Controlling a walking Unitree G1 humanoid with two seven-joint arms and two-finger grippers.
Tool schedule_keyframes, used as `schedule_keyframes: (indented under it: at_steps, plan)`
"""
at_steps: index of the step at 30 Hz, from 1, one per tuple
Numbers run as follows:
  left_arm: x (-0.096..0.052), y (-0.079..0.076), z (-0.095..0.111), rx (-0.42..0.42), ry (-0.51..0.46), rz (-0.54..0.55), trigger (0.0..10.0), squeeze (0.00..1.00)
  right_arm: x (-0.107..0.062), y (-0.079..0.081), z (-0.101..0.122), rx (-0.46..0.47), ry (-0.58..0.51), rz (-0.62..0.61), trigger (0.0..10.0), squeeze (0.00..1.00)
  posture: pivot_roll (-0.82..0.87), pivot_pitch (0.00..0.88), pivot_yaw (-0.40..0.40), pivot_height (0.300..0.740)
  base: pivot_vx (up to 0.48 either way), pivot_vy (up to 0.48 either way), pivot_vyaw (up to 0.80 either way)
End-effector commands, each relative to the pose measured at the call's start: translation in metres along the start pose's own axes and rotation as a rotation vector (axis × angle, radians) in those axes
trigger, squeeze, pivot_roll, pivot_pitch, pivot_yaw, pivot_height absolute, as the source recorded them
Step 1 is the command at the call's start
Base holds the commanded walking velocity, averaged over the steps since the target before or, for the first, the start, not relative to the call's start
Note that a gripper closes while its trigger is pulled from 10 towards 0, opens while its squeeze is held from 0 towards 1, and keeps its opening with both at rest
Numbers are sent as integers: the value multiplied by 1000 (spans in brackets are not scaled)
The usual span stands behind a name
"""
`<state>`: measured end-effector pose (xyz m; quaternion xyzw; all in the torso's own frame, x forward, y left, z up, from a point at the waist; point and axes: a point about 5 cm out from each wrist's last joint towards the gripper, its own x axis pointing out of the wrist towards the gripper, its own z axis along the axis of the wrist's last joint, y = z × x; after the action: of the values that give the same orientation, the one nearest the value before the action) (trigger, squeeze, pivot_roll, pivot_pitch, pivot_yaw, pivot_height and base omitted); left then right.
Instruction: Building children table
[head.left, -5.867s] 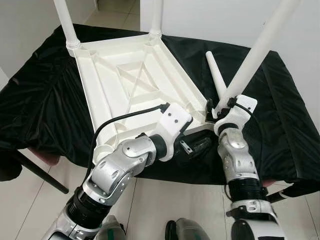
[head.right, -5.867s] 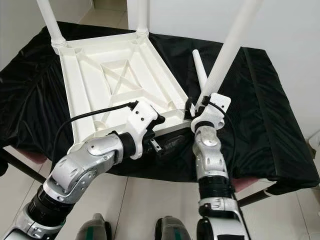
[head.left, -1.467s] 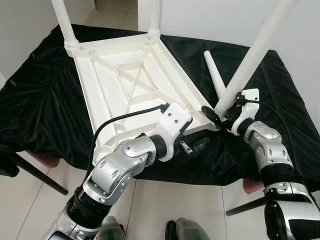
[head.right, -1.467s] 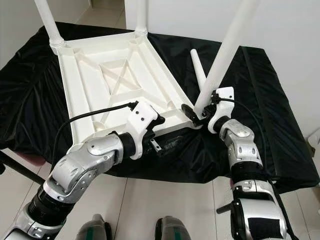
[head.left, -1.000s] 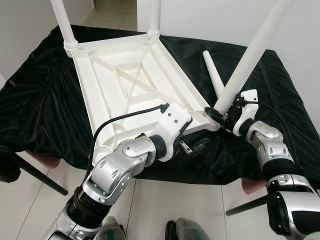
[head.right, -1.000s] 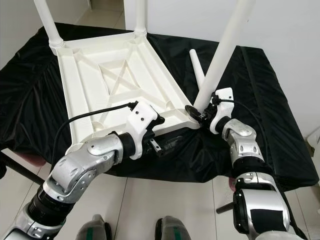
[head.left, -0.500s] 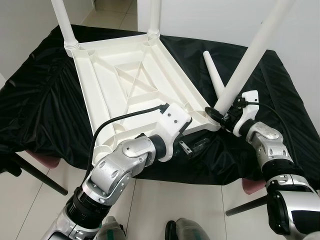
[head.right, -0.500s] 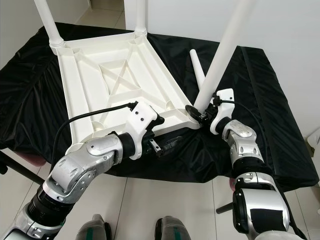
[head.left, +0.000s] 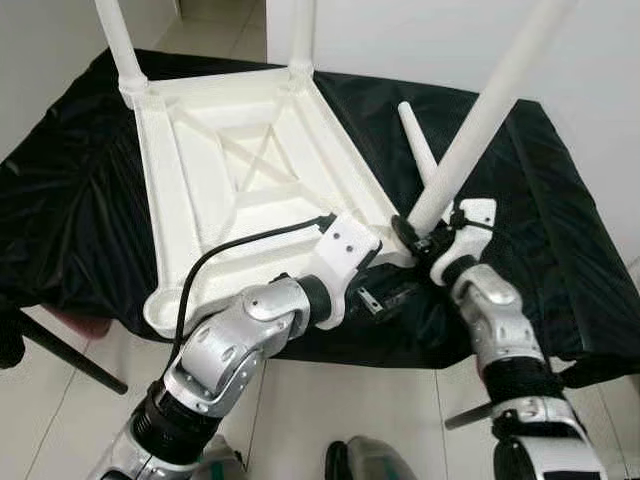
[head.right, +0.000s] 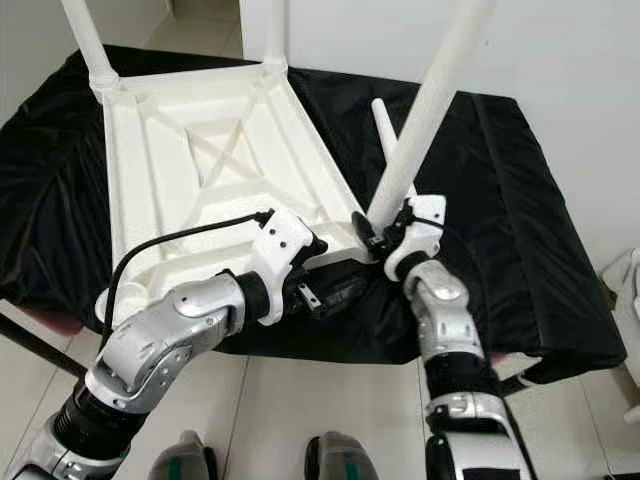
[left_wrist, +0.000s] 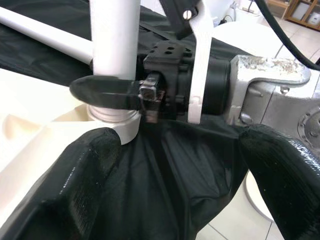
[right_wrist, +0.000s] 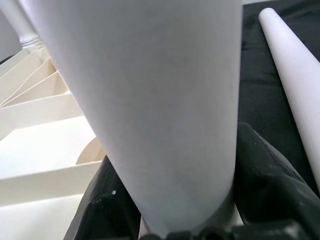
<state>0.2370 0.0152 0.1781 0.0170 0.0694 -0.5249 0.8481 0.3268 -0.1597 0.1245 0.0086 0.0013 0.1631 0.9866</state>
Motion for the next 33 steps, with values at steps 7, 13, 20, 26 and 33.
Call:
schedule_keyframes:
  at_steps: [7,13,20,26,33]
  plan:
    - [1,-3,1,1,-8,-29,10000,0,-4,5,-10,72,35,-385,10000,0,-30,25,-61,740,0,0,0]
    - [0,-3,1,-1,-10,-26,10000,0,-12,-2,-9,93,40,-610,10000,0,-27,19,-64,740,0,0,0]
    - [-1,-1,1,3,-12,-12,10000,0,-17,-10,-5,81,29,-740,10000,0,-25,23,-61,740,0,0,0]
    - [-2,3,2,20,-19,16,10000,0,-13,-8,2,111,-16,-728,10000,1000,-29,26,-56,740,0,0,0]
    - [-3,5,2,37,-22,36,10000,0,-13,-7,13,94,-86,-685,10000,1000,-29,37,-57,740,0,0,0]
